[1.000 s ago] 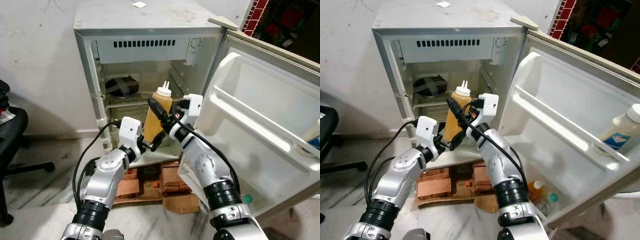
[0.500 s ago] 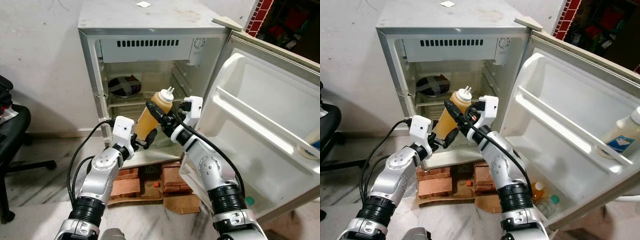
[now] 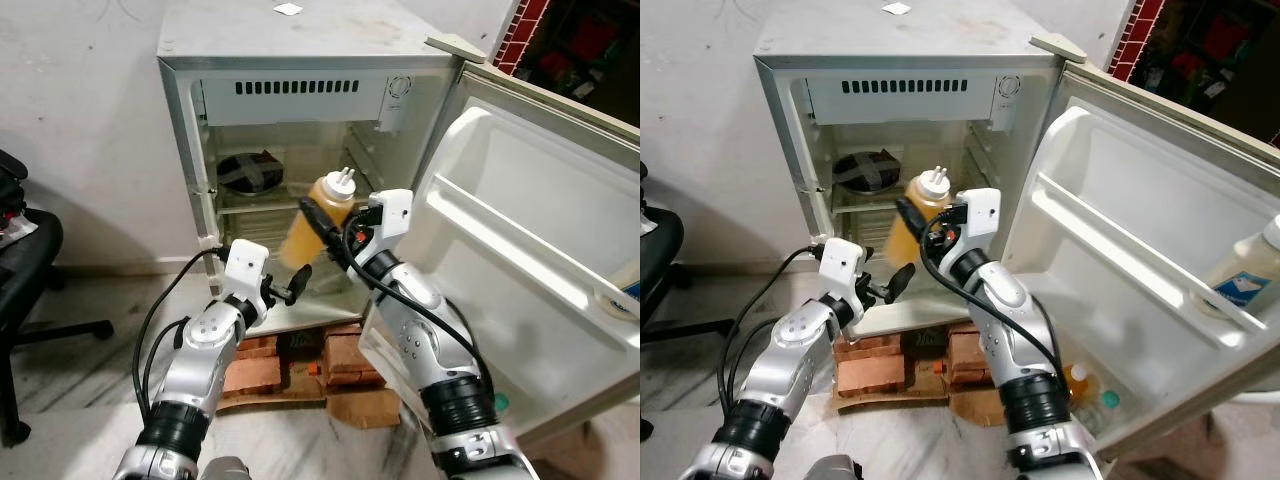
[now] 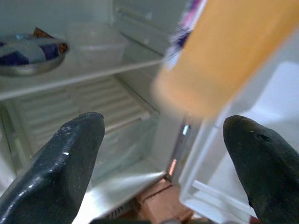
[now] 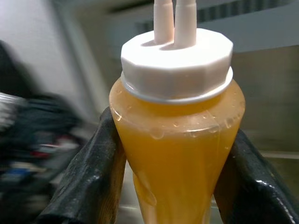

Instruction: Restocking fridge

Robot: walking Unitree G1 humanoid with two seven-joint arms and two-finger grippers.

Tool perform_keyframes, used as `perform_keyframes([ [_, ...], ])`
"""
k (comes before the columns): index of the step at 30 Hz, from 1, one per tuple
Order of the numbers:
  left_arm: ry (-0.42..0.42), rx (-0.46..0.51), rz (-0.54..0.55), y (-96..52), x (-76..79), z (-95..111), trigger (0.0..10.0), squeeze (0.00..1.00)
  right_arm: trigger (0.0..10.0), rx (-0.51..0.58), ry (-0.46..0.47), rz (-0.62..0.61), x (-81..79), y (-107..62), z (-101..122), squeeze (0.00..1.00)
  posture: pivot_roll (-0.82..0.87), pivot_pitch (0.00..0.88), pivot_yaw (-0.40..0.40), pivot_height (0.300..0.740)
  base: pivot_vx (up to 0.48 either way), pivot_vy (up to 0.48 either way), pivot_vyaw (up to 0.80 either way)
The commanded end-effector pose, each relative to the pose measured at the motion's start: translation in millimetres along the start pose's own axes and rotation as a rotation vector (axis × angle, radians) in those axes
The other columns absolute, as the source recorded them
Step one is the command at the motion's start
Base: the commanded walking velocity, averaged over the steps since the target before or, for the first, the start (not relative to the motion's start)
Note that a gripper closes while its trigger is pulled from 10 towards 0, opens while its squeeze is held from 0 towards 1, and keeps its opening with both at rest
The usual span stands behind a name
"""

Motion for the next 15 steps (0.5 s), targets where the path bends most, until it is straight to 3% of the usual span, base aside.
perform_keyframes([
  [1,0.003,-0.007,-0.023,-4.3,6.2,-1,10.0,0.0,10.0,-0.001,-0.024,-0.049,9.3,-5.9,-3,0.0,0.1,0.0,-0.074,0.74,0.0,0.0,0.0],
  [4,-0.006,-0.02,-0.02,-15.2,8.0,-7,10.0,0.0,10.0,-0.035,-0.11,-0.102,18.2,-13.2,-10,0.0,0.1,0.0,-0.073,0.74,0.0,0.0,0.0],
  [6,-0.01,-0.029,-0.016,-20.9,7.7,-10,10.0,0.0,10.0,-0.058,-0.109,-0.14,24.0,-17.4,-15,0.0,0.1,0.0,-0.076,0.74,0.0,0.0,0.0],
  [12,-0.048,-0.004,0.089,-37.8,-6.6,-4,10.0,0.0,10.0,-0.069,-0.25,-0.266,39.0,-28.1,-19,0.0,0.1,0.0,-0.078,0.74,0.0,0.0,0.0],
  [15,-0.068,-0.018,0.143,-43.0,-13.3,-3,10.0,0.0,10.0,-0.014,-0.242,-0.186,36.9,-33.7,-18,0.0,0.09,0.0,-0.076,0.74,0.0,0.0,0.0],
])
Point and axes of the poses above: a point about 5 cm out from each wrist's last joint towards the gripper, its own y axis pointing out of the wrist towards the gripper, its own z axis along the axis of the wrist's last joint, x = y × z, the point moved 2 cm from there along y, pointing out of the wrist towards the gripper, and after that the axes turned 4 degrees about -y, right-handed, at the moved point
